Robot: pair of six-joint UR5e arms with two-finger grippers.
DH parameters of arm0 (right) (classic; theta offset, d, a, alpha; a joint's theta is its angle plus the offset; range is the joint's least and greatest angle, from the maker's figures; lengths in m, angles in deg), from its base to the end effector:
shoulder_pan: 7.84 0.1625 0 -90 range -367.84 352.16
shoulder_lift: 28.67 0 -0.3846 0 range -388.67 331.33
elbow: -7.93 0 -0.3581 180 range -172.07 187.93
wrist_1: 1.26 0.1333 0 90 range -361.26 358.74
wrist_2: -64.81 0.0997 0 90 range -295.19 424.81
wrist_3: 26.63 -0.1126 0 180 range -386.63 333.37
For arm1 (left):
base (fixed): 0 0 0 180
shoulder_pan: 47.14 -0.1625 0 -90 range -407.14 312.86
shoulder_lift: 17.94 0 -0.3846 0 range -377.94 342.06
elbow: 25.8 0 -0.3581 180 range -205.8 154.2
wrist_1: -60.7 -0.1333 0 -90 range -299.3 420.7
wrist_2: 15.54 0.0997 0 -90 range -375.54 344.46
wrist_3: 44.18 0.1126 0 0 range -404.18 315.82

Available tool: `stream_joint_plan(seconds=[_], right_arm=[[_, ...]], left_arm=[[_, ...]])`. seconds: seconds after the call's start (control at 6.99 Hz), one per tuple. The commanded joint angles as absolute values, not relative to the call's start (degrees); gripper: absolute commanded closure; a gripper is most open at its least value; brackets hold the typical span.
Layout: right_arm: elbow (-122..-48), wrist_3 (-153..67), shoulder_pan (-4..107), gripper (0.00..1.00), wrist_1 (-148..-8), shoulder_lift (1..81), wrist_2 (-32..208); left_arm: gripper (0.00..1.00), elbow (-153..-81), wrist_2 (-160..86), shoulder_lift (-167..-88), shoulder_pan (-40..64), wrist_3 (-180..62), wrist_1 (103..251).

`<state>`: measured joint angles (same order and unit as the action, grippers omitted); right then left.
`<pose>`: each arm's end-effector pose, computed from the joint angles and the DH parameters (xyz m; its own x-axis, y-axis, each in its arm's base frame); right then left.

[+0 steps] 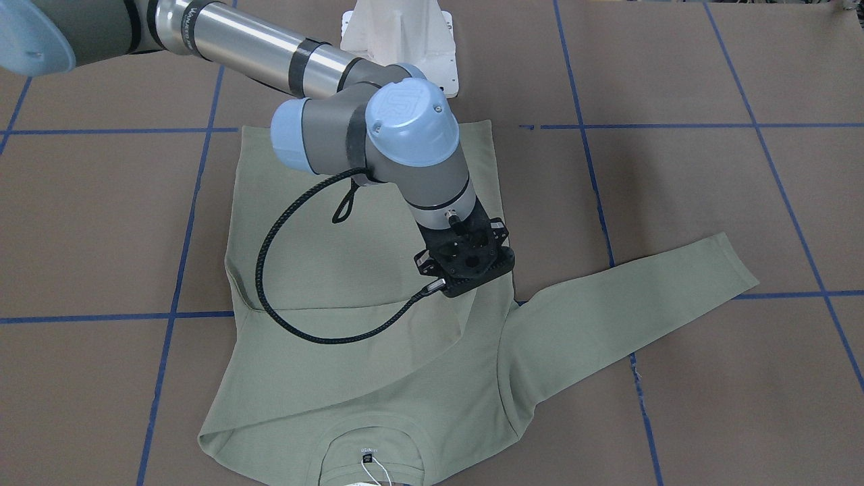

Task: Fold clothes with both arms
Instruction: 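Carry the grasped sleeve with the right gripper across the shirt front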

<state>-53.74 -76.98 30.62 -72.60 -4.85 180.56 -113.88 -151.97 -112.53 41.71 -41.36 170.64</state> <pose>-0.5537 -0.5476 0.0709 0.5091 -0.3296 0.7951 0.0628 0.9355 0.3476 -0.0415 -0.5113 0.5625 0.6818 0.3374 -0.6491 -0.0521 0.9075 0.4169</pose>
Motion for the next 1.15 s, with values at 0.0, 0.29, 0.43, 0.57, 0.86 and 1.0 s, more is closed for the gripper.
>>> stream_joint_plan(seconds=[0.0, 0.29, 0.43, 0.57, 0.86, 1.0], right_arm=[[-51.4, -77.1, 28.5, 0.89, -69.5, -4.9, 178.1], [-51.0, -78.1, 25.0, 0.02, -66.0, -6.4, 173.5], [-51.0, -78.6, 24.4, 0.01, -65.8, -6.4, 172.3], [-51.0, -80.9, 24.3, 0.01, -65.8, -6.4, 172.3], [-51.5, -85.7, 24.9, 0.01, -66.7, -5.7, 172.7], [-54.1, -85.9, 26.3, 0.01, -71.5, -3.7, 174.9]], left_arm=[[0.00, -113.9, -151.9, -112.6, 41.7, -41.4, 170.9], [0.00, -113.8, -151.9, -112.6, 41.7, -41.4, 171.3], [0.00, -113.9, -152.0, -112.5, 41.7, -41.4, 171.3], [0.00, -113.3, -152.1, -112.5, 41.7, -41.3, 171.4], [0.00, -112.8, -151.9, -112.6, 41.6, -43.5, 171.4], [0.00, -112.6, -151.5, -112.5, 39.4, -50.1, 175.3]])
